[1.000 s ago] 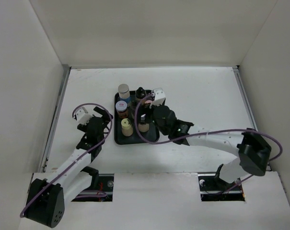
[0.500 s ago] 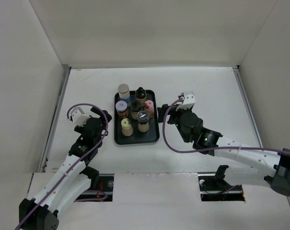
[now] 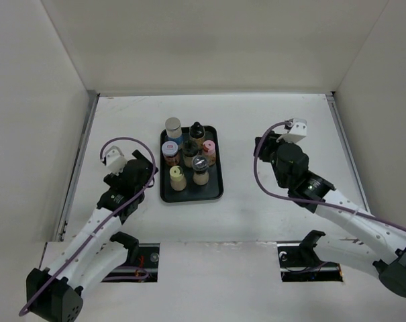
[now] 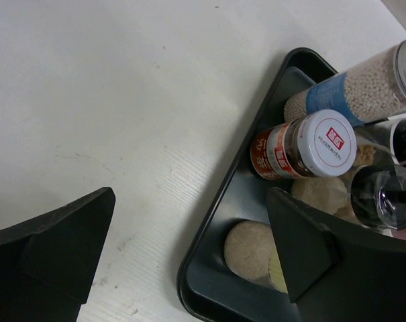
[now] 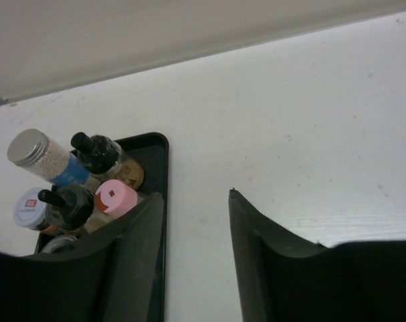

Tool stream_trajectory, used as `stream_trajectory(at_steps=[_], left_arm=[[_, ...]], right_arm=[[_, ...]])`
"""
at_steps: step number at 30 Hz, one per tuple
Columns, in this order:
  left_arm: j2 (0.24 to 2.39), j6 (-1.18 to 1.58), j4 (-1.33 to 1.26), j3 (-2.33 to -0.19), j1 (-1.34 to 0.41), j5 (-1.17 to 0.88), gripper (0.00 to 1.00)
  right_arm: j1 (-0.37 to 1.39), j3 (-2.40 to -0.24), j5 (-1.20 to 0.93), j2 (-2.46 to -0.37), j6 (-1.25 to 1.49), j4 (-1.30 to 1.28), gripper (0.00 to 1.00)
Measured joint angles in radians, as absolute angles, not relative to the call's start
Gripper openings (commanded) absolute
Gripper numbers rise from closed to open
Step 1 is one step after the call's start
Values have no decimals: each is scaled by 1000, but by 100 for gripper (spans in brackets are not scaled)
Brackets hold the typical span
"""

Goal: Organize the condiment bottles

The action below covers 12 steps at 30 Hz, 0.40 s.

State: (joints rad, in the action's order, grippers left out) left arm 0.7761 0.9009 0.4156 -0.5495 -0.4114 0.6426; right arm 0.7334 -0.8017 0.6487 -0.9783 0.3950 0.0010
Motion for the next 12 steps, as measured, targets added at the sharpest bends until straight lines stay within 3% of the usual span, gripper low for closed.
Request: stream_trajectory(at_steps=[2,4,12], left_arm=[[776,892,414,-550,-421,642,100],[775,887,404,-550,-427,640,100],[675,855,318,-532,-426,621,100]], right_arm=[[732,-797,643,-962,408,-23,86],[735,-781,638,-941,415,-31,94],[767,-767,625,-926,442,-80,95]])
